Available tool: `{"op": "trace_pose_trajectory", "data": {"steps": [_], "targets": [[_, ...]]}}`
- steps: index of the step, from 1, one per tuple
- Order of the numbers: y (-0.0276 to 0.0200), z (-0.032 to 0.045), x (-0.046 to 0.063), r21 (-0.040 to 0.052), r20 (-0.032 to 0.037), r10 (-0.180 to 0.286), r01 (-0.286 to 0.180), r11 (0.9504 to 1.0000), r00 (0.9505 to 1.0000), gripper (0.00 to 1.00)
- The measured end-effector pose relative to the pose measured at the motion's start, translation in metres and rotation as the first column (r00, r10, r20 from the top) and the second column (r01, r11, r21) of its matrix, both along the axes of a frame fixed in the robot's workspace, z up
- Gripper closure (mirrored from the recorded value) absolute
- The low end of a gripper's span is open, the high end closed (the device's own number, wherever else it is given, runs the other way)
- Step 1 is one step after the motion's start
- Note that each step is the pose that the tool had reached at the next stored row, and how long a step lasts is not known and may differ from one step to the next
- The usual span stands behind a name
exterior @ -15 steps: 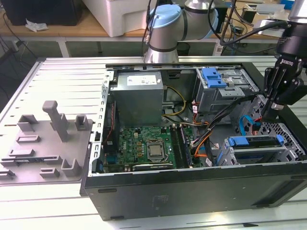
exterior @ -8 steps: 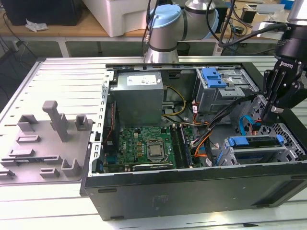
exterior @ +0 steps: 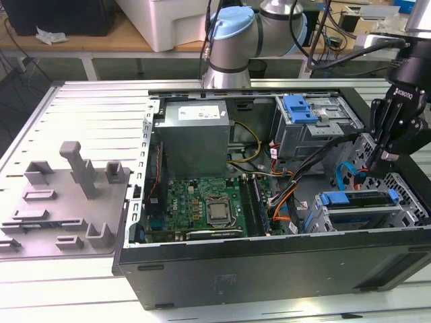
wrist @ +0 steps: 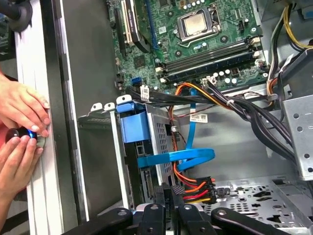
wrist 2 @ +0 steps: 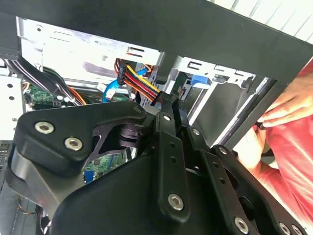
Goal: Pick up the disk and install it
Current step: 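Insert the first disk wire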
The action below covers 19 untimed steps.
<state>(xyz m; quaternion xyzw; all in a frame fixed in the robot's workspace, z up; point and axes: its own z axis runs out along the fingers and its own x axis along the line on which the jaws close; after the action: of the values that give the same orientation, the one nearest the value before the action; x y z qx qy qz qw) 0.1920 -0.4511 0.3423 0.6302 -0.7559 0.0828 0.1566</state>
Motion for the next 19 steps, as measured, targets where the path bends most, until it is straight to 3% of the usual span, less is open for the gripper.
{"op": "trace_pose_trajectory", "data": {"steps": [1,5,16,19], "targets": [[-0.0007,0.0000,-0.0004,0.0070,0.0034,0.002,-0.002,1.0000,1.0000,0.83],[-0.0027,0.0000,-0.0016,0.0183,0.0096,0.010,-0.010,0.9998,0.9999,0.83],[-0.0071,0.0000,-0.0064,0.0271,0.0198,0.064,-0.064,0.9976,0.9978,0.83],[-0.0076,0.0001,-0.0081,0.0345,0.0286,0.070,-0.071,0.9969,0.9972,0.83]]}}
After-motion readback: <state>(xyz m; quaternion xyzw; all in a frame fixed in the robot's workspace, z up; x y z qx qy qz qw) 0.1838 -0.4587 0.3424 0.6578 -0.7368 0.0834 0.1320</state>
